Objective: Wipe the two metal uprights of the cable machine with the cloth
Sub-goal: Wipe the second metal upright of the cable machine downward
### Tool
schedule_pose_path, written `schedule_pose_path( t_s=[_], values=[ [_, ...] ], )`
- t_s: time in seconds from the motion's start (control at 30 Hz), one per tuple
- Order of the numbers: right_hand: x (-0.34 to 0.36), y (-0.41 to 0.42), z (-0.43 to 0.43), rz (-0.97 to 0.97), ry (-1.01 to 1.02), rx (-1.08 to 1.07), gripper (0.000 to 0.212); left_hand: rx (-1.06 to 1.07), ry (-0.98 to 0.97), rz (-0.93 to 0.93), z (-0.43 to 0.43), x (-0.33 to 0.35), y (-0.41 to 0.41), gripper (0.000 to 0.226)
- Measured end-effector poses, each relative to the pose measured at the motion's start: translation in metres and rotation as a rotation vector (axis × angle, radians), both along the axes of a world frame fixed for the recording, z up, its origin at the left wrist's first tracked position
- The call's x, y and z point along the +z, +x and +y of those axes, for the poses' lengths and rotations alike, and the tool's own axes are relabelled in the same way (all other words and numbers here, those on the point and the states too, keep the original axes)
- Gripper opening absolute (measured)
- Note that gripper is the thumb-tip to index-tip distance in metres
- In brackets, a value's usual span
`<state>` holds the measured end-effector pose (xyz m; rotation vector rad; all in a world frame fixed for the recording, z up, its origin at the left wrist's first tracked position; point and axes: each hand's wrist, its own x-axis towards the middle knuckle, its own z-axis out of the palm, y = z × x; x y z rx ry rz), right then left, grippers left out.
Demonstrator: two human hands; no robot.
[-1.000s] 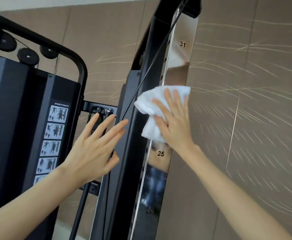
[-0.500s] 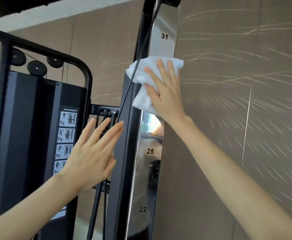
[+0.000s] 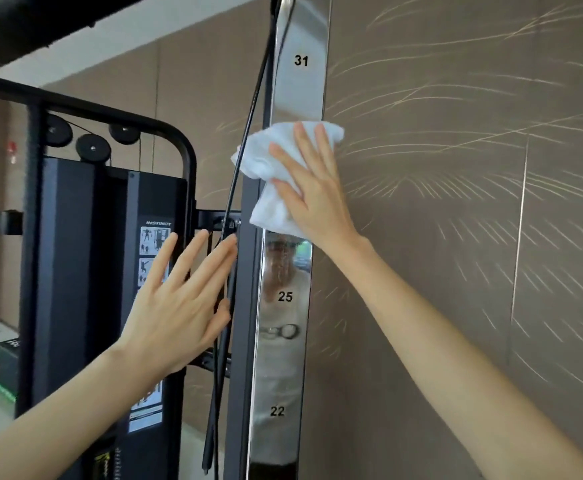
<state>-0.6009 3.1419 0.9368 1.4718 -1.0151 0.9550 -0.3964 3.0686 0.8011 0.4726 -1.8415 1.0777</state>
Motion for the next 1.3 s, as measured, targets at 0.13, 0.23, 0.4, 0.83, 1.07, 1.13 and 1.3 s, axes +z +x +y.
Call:
schedule_pose_path(
  t_s=[0.13,0.23,0.4,0.83,1.07,1.13,1.3],
  values=[
    [-0.061,0.000,0.006,-0.055,0.075,0.120,0.045,0.024,-0.009,0.014,0.003,-0.002,0.002,0.062],
    [-0.092,-0.006,0.012,-0.053,0.123,0.208,0.043,0.060,-0.013,-0.013,0.002,-0.001,0.007,0.065],
    [-0.009,-0.008,0.007,-0.113,0.061,0.215,0.042,0.097,-0.042,-0.050,0.004,0.013,0.007,0.069],
    [-0.123,-0.004,0.006,-0.148,0.083,0.306,0.043,0.143,0.068,-0.051,0.021,-0.028,-0.003,0.068],
    [-0.064,-0.003,0.012,-0.026,-0.007,0.024,0.043,0.185,0.109,-0.046,0.023,-0.056,0.016,0.069],
    [-0.053,0.005,0.007,-0.084,-0.041,0.005,0.045,0.186,0.104,-0.055,0.024,-0.065,0.018,0.068],
    [-0.155,0.007,0.004,0.024,-0.015,-0.027,0.053,0.200,0.138,-0.056,0.020,-0.091,0.023,0.066]
  ],
)
